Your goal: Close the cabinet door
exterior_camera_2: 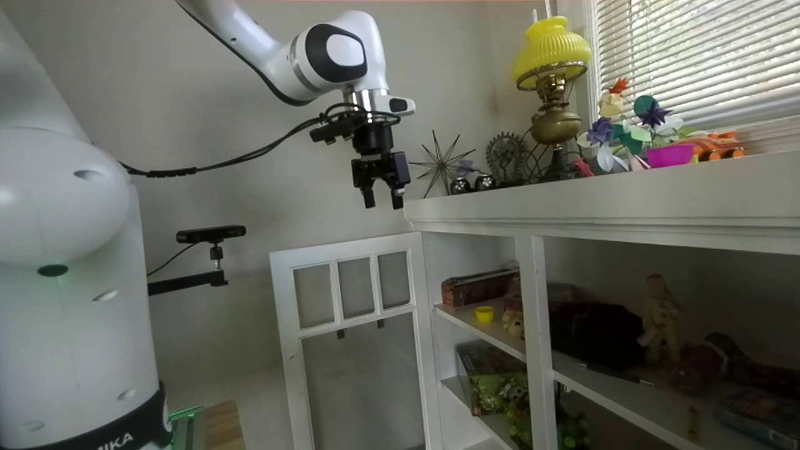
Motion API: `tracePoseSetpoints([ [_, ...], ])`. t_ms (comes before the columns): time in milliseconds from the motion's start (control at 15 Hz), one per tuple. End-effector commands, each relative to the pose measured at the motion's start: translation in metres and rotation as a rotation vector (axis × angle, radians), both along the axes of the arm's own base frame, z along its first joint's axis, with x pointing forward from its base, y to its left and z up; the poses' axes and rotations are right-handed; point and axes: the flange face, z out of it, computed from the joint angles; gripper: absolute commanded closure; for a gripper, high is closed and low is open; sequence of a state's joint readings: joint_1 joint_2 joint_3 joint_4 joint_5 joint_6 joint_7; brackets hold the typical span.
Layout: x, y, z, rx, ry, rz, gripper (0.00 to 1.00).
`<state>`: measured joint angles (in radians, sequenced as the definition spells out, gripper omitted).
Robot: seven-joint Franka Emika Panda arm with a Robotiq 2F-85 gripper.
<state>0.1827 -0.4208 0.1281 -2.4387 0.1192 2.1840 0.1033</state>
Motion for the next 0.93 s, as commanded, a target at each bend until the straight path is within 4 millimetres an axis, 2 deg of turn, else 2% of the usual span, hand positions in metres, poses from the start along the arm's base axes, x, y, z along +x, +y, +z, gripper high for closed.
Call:
tracePoseSetpoints([
  [0,0.003,-0.001,-0.005,0.020,0.011,-0.021,0.00],
  [200,0.028,0.030,-0.019,0.045,0.029,0.015,0.00],
  [467,0.058,0.086,-0.038,0.102,0.058,0.089,0.00],
  [600,0.072,0.117,-0.041,0.127,0.075,0.136,0.00],
  [867,0.094,0.161,-0.044,0.136,0.116,0.182,0.00],
])
